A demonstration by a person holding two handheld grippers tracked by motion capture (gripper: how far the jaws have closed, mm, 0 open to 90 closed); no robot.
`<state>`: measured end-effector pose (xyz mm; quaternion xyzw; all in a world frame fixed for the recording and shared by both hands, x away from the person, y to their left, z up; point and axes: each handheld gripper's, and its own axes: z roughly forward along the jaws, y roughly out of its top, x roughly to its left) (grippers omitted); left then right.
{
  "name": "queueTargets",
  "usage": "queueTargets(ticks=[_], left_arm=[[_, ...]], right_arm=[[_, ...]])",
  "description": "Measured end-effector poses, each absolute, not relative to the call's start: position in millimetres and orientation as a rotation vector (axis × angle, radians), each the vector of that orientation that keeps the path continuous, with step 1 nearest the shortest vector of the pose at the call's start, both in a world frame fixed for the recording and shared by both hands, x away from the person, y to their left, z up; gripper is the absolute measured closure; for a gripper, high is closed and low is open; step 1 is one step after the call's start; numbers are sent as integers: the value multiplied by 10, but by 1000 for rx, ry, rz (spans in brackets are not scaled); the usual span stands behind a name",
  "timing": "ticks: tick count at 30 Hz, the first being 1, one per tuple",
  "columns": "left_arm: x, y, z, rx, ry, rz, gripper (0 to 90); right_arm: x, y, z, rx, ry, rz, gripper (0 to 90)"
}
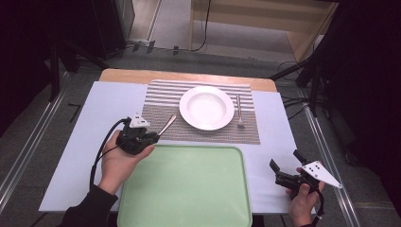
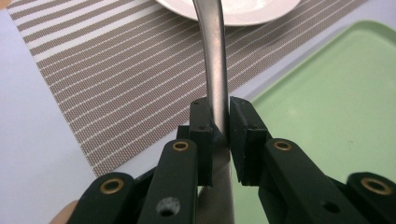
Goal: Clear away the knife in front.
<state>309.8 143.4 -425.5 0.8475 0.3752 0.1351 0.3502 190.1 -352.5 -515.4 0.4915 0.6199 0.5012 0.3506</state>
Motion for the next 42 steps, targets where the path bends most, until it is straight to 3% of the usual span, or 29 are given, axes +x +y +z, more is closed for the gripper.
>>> queueTargets(ticks=[42], left_arm=[[2322, 1653, -4563, 2154, 991, 360, 792]], right_arm=[[1886, -3515, -5154, 1298, 1598, 1297, 0]])
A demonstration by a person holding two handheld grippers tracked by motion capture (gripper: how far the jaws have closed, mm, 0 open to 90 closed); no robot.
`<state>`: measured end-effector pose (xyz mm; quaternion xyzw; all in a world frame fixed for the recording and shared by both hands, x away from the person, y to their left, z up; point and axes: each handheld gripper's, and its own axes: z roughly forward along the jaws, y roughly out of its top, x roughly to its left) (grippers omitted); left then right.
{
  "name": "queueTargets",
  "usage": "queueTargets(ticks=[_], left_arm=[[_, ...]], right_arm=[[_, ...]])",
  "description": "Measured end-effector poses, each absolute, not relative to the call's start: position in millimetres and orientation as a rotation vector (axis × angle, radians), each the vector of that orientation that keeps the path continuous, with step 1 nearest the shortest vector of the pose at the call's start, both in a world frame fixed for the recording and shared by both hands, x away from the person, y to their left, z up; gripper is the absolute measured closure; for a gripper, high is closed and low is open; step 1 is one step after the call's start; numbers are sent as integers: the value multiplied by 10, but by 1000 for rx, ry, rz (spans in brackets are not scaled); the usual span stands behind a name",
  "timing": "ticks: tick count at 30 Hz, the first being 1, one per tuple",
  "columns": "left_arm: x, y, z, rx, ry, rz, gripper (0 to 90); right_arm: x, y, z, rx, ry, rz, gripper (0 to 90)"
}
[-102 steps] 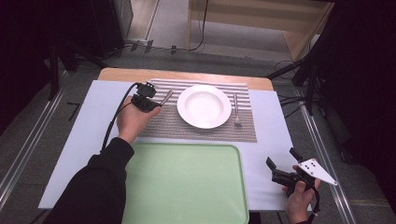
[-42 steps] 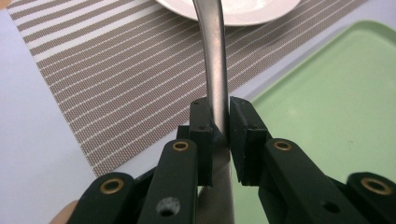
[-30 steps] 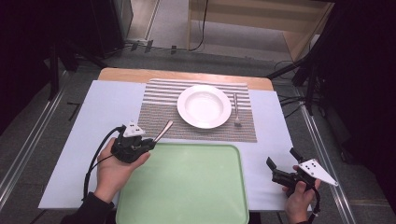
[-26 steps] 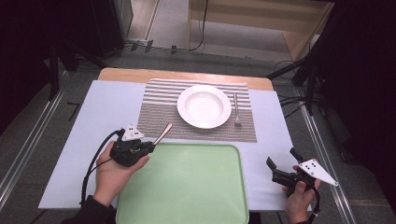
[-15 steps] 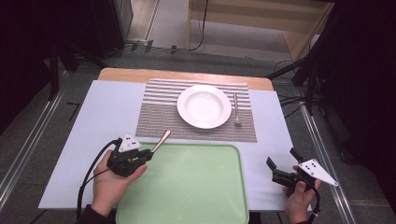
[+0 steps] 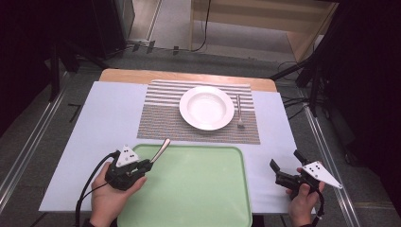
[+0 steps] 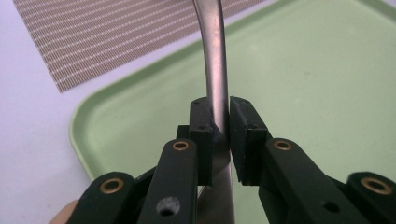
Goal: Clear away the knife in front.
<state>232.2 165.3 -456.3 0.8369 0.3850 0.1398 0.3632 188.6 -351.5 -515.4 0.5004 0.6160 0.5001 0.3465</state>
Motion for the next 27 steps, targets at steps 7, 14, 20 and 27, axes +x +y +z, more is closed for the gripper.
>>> queueTargets(ticks=[7, 14, 20, 27], left_arm=[[2260, 1647, -4623, 2169, 1003, 373, 792], [2217, 1621, -4708, 2197, 1012, 376, 792], [2198, 1595, -4787, 2215, 1023, 369, 792], [2177, 1599, -4816, 2215, 1039, 372, 791]], right_arm=[[1886, -3515, -5154, 1298, 1599, 1295, 0], [1886, -3515, -5153, 1301, 1597, 1296, 0], [1886, -3518, -5154, 1299, 1596, 1297, 0], [1886, -3518, -5153, 1300, 1595, 1296, 0]])
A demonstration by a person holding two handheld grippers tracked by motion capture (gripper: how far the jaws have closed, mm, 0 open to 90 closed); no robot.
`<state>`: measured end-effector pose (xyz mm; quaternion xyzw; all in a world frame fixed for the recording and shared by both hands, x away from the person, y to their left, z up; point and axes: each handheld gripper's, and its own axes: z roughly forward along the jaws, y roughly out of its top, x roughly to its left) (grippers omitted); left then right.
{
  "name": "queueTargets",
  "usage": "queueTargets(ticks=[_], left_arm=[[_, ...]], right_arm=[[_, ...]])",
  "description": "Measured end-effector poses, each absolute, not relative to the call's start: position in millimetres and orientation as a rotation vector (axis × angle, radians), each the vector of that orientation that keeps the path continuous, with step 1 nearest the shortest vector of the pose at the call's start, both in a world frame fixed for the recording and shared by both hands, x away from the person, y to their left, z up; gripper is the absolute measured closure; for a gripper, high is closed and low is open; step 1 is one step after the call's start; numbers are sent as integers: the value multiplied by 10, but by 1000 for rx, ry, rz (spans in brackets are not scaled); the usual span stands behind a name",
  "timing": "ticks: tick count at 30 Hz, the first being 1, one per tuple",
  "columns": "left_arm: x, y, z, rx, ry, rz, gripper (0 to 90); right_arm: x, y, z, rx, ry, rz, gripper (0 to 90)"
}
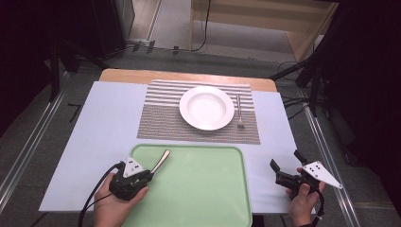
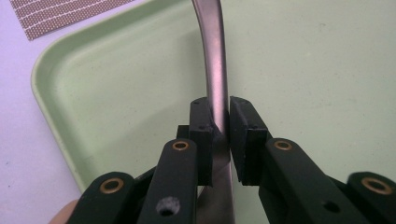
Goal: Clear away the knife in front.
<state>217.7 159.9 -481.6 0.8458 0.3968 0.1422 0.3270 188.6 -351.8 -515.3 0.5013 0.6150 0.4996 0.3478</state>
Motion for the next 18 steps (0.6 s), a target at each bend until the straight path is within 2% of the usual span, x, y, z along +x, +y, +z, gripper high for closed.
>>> queueTargets(ticks=[18], left_arm=[[2137, 1410, -4908, 2300, 1064, 419, 790]], right_arm=[[1889, -3520, -5154, 1299, 1591, 1289, 0]])
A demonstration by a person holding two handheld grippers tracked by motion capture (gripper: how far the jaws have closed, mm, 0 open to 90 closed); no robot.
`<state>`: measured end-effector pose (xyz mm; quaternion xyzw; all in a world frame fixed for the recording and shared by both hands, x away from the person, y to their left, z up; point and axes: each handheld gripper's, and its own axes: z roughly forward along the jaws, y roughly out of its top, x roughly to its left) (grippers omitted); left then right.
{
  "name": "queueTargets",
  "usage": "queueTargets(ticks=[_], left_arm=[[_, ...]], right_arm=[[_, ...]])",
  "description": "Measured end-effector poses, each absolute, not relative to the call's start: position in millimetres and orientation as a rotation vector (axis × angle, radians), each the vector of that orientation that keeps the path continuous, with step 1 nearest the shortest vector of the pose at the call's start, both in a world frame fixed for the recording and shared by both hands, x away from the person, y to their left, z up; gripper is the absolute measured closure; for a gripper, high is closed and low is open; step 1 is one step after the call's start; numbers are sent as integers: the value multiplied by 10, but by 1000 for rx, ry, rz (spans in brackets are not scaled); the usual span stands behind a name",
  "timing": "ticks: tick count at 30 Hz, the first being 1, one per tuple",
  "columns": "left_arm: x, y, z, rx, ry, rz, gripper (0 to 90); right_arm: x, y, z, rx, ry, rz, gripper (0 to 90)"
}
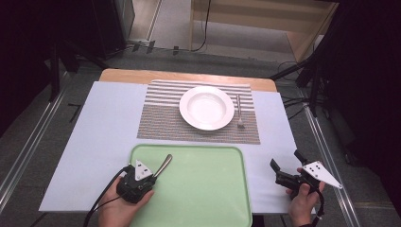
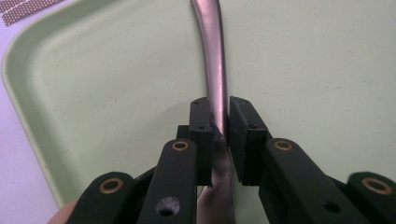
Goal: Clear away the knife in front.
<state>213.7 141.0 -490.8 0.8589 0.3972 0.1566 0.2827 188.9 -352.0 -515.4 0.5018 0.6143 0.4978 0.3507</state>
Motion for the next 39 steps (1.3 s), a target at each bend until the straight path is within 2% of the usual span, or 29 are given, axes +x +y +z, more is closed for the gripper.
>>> queueTargets(ticks=[2, 4, 8, 11, 15, 19, 23, 25, 39], left_arm=[[2141, 1411, -4912, 2300, 1057, 421, 777], [2139, 1420, -4905, 2293, 1046, 423, 693], [2137, 1475, -4827, 2224, 1018, 435, 691], [2158, 1495, -4739, 2182, 964, 439, 748], [2223, 1372, -4737, 2238, 884, 404, 891], [2320, 1231, -4810, 2305, 845, 370, 893], [2362, 1186, -4898, 2367, 845, 392, 893], [2378, 1229, -4912, 2362, 861, 365, 894], [2385, 1631, -4911, 2331, 938, 381, 894]], right_arm=[[1889, -3518, -5154, 1301, 1591, 1289, 0], [1889, -3517, -5154, 1298, 1592, 1288, 0], [1892, -3513, -5154, 1296, 1592, 1290, 0], [1891, -3516, -5153, 1291, 1593, 1290, 0], [1899, -3517, -5155, 1278, 1595, 1289, 0], [1893, -3510, -5154, 1281, 1601, 1286, 0], [1894, -3504, -5155, 1282, 1605, 1286, 0], [1896, -3502, -5154, 1283, 1605, 1284, 0], [1899, -3504, -5154, 1283, 1611, 1284, 0]])
